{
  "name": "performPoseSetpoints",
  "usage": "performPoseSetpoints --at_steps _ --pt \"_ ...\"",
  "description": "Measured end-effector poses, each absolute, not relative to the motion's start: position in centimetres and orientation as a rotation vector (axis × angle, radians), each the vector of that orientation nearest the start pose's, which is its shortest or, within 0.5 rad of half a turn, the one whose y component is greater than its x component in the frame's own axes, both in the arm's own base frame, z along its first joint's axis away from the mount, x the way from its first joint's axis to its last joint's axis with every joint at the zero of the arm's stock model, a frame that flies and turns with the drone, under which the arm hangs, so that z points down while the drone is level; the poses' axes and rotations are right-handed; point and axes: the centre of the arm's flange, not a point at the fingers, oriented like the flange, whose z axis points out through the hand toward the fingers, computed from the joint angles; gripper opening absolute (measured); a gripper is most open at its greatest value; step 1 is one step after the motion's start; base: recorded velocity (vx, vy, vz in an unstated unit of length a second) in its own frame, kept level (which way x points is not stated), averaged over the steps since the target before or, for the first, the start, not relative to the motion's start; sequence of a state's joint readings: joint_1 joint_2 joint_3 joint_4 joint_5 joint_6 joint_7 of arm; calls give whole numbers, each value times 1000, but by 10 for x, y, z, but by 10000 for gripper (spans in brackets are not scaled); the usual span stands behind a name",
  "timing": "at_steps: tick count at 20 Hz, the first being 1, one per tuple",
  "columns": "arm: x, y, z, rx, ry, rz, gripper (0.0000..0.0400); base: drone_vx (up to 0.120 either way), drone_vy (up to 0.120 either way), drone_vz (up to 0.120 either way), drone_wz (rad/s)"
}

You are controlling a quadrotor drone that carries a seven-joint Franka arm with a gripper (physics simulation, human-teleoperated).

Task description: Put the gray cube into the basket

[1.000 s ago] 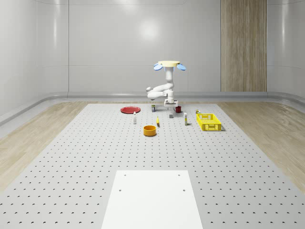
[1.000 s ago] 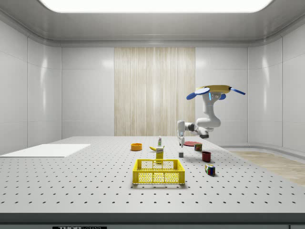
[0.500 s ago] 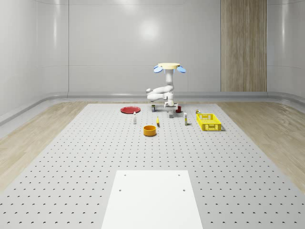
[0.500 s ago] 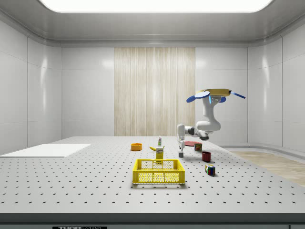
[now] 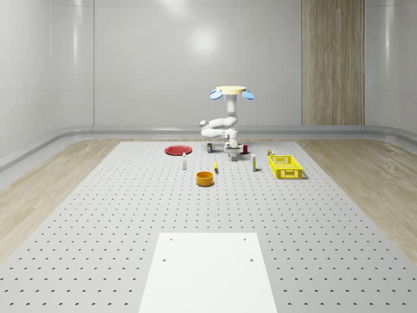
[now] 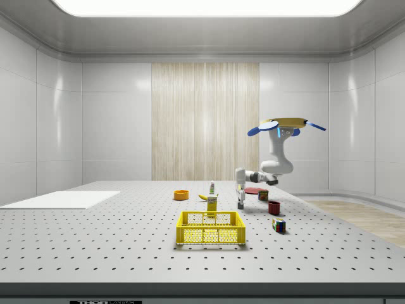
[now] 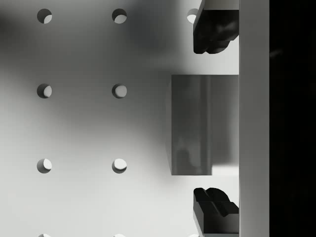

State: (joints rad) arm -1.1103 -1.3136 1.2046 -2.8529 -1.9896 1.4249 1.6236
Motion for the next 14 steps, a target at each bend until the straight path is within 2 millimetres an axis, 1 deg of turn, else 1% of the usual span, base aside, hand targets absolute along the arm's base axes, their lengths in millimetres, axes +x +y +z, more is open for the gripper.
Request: performPoseSetpoints --at_steps 7,14 --pt "315 0 533 1 -2 785 400 0 0 0 0" --pt "314 0 536 1 -2 785 400 0 0 0 0"
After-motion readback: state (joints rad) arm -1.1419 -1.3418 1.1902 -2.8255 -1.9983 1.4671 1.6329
